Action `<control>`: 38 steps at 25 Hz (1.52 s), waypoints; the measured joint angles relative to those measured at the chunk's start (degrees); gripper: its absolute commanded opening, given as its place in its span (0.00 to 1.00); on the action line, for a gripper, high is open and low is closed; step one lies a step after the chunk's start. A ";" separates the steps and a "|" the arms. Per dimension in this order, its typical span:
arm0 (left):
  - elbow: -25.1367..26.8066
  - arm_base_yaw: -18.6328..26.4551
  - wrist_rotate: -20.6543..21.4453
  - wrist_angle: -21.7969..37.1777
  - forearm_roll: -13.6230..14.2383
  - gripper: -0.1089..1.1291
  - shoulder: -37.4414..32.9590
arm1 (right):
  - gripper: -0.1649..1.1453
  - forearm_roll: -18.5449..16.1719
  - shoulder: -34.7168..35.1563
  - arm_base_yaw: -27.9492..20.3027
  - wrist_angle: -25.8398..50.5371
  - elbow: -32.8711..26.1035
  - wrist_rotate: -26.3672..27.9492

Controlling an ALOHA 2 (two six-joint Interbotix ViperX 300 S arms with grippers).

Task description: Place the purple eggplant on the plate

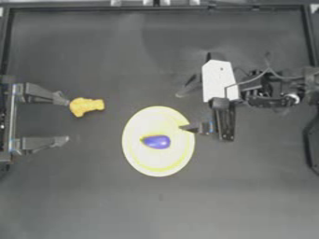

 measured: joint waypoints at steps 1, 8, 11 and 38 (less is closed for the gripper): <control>0.00 0.00 0.00 0.00 0.00 0.92 0.09 | 0.90 0.70 -0.62 -0.09 -0.09 0.79 -0.09; 0.00 0.00 0.00 0.09 0.00 0.92 0.00 | 0.90 2.64 -6.15 0.53 -3.16 4.75 0.00; 0.00 0.00 0.00 0.09 0.00 0.92 0.09 | 0.90 3.16 -9.67 1.05 -6.24 7.38 0.00; 1.05 0.79 0.00 0.62 0.00 0.92 -2.90 | 0.90 5.10 -23.64 4.83 -20.04 21.62 0.62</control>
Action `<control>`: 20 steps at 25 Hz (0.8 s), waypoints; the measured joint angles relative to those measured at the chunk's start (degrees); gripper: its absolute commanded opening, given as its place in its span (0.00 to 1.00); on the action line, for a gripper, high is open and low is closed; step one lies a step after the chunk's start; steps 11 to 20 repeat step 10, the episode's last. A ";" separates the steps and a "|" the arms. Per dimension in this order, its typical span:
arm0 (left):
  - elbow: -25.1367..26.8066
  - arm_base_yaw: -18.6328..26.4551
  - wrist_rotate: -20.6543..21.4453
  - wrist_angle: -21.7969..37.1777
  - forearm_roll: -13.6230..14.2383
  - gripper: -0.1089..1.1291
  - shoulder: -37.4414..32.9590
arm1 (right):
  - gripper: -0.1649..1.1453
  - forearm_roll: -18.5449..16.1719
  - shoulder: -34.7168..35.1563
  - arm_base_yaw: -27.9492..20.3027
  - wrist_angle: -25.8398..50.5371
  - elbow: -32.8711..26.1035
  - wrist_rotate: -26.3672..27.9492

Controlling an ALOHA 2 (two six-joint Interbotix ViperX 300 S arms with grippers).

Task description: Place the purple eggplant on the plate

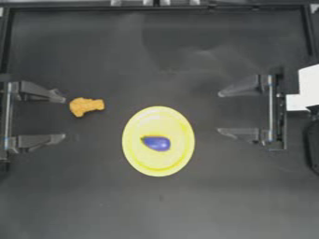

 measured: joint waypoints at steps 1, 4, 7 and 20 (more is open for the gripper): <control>0.18 0.00 0.00 0.09 0.00 0.92 -0.53 | 0.90 0.00 0.00 0.26 -0.09 0.00 0.00; 0.62 0.09 0.00 0.09 0.00 0.92 -1.49 | 0.90 0.00 -0.09 0.97 -0.62 0.44 0.00; 0.79 0.09 0.00 0.09 0.00 0.92 -1.85 | 0.90 -0.09 -0.70 1.14 -1.23 1.23 0.00; 1.05 0.09 0.00 0.09 0.00 0.92 -2.20 | 0.90 -0.09 -2.90 1.14 -1.58 2.29 0.00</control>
